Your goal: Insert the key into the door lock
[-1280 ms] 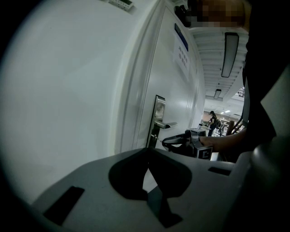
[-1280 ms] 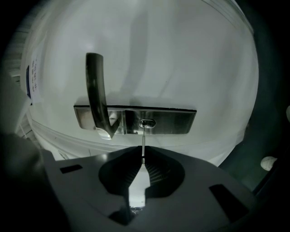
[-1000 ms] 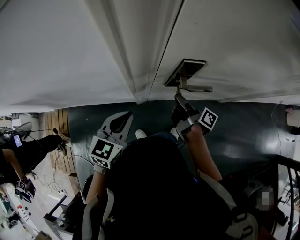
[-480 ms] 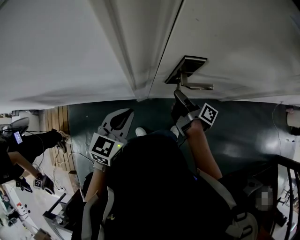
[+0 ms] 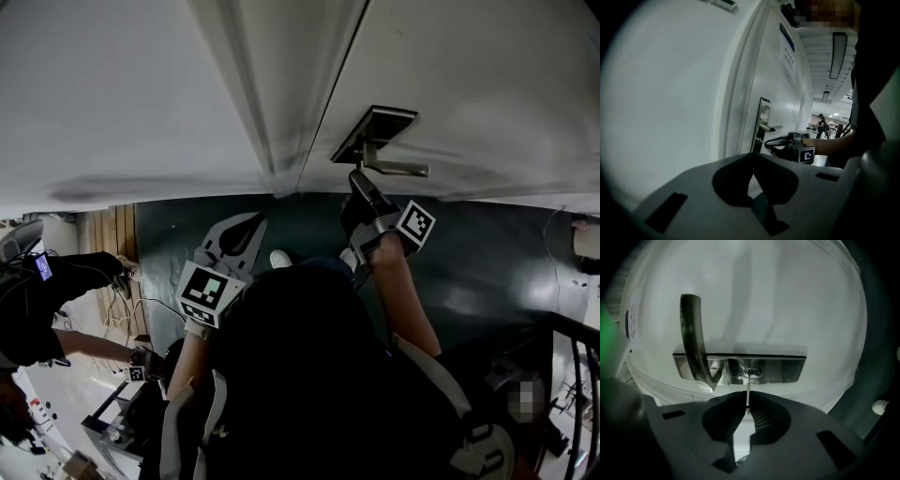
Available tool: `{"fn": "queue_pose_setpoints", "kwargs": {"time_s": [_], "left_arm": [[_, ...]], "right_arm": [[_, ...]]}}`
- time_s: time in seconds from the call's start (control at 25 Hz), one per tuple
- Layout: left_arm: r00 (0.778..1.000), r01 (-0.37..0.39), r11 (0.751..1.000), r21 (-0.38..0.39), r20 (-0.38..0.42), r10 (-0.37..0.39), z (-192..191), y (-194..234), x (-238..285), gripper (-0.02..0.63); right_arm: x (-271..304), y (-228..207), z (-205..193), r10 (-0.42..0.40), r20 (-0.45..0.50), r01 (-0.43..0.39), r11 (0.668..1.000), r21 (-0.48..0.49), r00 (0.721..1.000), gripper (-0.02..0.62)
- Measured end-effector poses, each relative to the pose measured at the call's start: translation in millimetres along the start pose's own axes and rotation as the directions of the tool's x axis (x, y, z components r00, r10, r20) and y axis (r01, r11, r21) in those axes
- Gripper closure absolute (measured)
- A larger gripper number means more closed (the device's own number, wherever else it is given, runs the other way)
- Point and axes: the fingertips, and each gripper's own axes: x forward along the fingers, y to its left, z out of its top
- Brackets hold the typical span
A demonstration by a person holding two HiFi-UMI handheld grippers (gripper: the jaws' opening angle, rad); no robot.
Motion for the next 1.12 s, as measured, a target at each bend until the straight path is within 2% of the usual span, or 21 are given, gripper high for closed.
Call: {"fn": "queue_pose_setpoints", "kwargs": {"time_s": [0.32, 0.44, 0.84, 1.12], "left_arm": [[1.0, -0.013, 1.0, 0.0, -0.006, 0.013, -3, -1, -1, 0.598], [1.0, -0.013, 1.0, -0.004, -0.006, 0.013, -4, -3, -1, 0.598], [1.0, -0.02, 1.0, -0.008, -0.003, 0.02, -4, -6, -3, 0.598], [1.0, -0.022, 0.999, -0.029, 0.018, 0.022, 0, -16, 3, 0.598]], "right_arm": [[0, -5, 5, -0.053, 0.005, 0.054, 0.998, -0.027, 0.999, 0.563], [1, -3, 6, -0.051, 0.013, 0.051, 0.999, -0.011, 0.999, 0.563], [16, -3, 18, -0.022, 0.029, 0.024, 0.999, -0.047, 0.999, 0.563], [15, -1, 15, -0.032, -0.002, 0.032, 0.993, -0.109, 0.999, 0.548]]}}
